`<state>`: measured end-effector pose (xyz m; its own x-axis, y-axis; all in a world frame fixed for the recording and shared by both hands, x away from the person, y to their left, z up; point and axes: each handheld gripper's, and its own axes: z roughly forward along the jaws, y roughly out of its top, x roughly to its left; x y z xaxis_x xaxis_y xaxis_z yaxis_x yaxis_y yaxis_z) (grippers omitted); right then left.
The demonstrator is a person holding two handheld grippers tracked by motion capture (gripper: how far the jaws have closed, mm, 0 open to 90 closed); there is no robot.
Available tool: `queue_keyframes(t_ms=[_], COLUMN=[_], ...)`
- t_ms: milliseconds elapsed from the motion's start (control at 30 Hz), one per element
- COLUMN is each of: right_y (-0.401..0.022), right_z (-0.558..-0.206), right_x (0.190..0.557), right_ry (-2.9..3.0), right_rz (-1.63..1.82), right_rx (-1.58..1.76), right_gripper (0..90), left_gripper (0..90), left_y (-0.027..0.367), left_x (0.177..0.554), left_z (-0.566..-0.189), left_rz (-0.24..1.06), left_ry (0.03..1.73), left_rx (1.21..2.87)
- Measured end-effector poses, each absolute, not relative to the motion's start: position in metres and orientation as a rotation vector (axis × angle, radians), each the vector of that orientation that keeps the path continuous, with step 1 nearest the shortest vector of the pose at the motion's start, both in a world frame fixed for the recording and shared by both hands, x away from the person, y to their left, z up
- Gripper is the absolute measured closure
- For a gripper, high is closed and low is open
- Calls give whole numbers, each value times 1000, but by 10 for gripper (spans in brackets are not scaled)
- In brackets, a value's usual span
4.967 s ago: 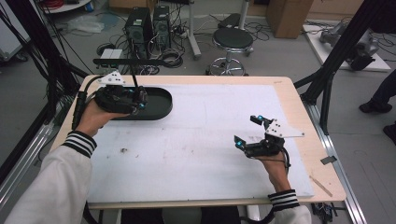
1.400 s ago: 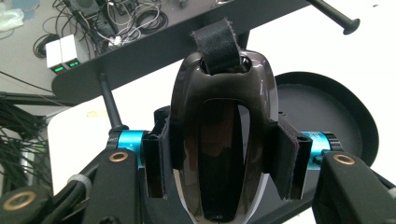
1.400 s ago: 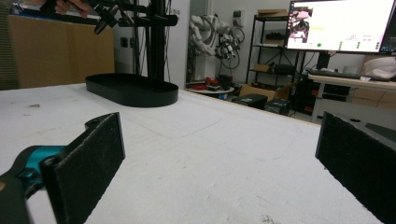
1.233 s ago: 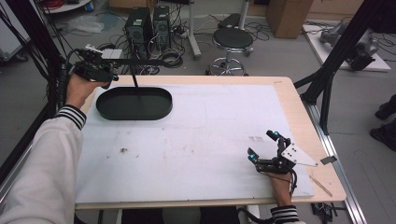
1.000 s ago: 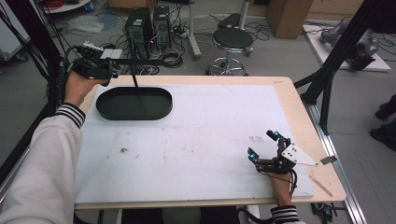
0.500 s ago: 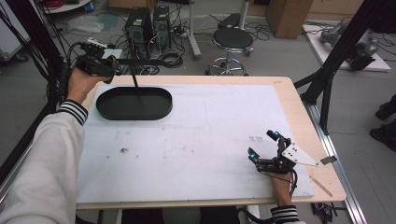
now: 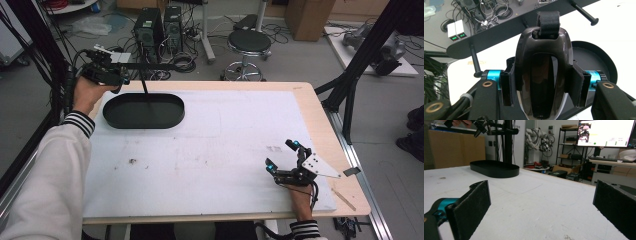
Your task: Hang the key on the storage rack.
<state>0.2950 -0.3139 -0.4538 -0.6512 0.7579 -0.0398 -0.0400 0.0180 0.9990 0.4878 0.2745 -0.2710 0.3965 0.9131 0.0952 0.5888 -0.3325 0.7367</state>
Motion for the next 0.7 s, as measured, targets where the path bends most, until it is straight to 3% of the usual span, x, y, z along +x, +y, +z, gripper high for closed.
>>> queue_keyframes(t_ms=[700], right_y=[-315], right_z=[-454], right_x=[295], right_ry=[1695], right_rz=[1705], right_rx=[744], right_gripper=[3], left_gripper=[486], left_y=[275], left_x=[493], left_z=[-262], left_rz=[703], left_ry=[1313], left_rx=[1953])
